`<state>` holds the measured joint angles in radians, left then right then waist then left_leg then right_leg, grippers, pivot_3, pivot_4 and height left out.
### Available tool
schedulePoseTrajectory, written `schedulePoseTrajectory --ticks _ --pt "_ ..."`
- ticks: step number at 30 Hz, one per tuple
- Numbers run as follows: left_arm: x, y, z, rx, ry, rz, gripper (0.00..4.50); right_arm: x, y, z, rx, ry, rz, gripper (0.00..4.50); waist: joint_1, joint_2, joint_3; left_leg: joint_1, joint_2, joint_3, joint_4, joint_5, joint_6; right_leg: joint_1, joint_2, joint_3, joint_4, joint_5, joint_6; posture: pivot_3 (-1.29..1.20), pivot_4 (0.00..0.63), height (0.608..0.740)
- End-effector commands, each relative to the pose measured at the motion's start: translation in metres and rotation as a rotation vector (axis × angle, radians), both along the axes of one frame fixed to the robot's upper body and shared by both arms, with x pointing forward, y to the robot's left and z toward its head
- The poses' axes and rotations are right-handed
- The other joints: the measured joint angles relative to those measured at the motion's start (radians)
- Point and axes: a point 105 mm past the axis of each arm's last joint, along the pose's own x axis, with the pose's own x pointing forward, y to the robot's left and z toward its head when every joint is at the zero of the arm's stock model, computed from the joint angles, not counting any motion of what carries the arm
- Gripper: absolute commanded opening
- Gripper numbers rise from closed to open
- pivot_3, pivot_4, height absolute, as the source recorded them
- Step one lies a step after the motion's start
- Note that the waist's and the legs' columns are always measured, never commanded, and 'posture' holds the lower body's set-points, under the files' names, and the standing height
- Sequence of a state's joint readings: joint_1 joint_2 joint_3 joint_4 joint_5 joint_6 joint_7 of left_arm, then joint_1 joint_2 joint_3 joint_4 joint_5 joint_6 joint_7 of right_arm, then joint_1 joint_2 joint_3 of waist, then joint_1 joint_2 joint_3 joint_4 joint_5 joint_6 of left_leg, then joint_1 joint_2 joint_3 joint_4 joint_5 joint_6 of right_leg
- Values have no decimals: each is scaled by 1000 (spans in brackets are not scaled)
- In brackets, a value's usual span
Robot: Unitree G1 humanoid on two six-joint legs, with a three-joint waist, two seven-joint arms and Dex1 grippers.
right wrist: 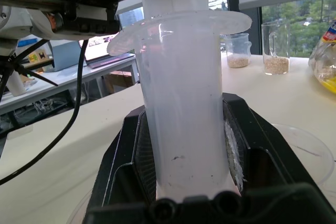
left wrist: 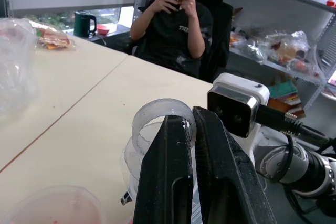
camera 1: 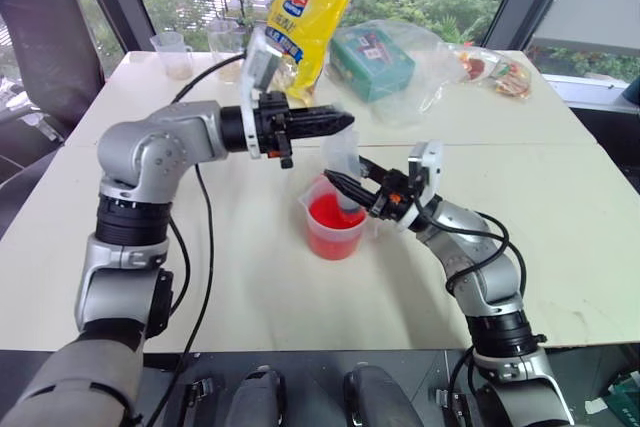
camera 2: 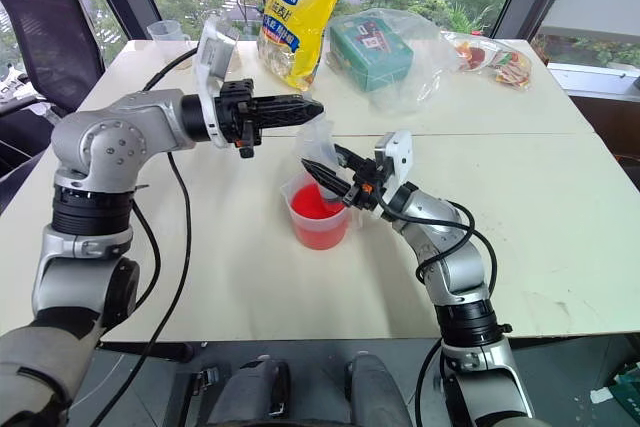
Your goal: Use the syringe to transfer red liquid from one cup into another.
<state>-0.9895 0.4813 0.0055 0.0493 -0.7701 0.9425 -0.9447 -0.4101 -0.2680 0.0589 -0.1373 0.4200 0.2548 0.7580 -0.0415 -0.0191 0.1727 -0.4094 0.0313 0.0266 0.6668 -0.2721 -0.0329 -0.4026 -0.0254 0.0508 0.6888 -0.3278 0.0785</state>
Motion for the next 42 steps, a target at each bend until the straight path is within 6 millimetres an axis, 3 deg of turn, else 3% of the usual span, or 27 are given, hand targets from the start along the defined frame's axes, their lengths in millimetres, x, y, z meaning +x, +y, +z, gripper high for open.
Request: schedulePoseTrajectory --ticks 1,11,17,20,27,28,37,42 --pt "-4 17 56 -93 -227 71 10 -12 13 -26 -76 74 101 1352 0 0 0 0 0 0 0 0 0 0 0 0 0 0 0 0 150 740" --pt "-2 19 60 -109 -238 84 10 -15 15 -18 -73 54 118 1352 0 0 0 0 0 0 0 0 0 0 0 0 0 0 0 0 150 740" --pt "-3 19 49 -91 -206 79 10 -16 16 -6 -62 26 127 1352 0 0 0 0 0 0 0 0 0 0 0 0 0 0 0 0 150 740" --pt "-4 21 36 -69 -169 73 932 -15 16 7 -39 0 125 1352 -3 0 0 0 0 0 0 0 0 0 0 0 0 0 0 0 150 740" --pt "-6 34 16 -21 -125 102 4180 -13 14 27 -1 -18 116 1352 0 0 0 0 0 0 0 0 0 0 0 0 0 0 0 0 150 740" --pt "-7 37 16 -19 -122 106 4474 -12 13 28 1 -18 115 1352 0 0 0 0 0 0 0 0 0 0 0 0 0 0 0 0 150 740" --pt "-14 78 13 20 -106 239 4474 -15 12 49 51 -53 111 1352 2 0 0 0 0 0 0 0 0 0 -1 0 0 0 0 0 150 740" --pt "-9 97 16 24 -126 340 4474 -11 13 90 136 -141 116 1352 -1 0 0 0 0 0 0 0 0 0 -1 0 0 0 0 0 150 740"
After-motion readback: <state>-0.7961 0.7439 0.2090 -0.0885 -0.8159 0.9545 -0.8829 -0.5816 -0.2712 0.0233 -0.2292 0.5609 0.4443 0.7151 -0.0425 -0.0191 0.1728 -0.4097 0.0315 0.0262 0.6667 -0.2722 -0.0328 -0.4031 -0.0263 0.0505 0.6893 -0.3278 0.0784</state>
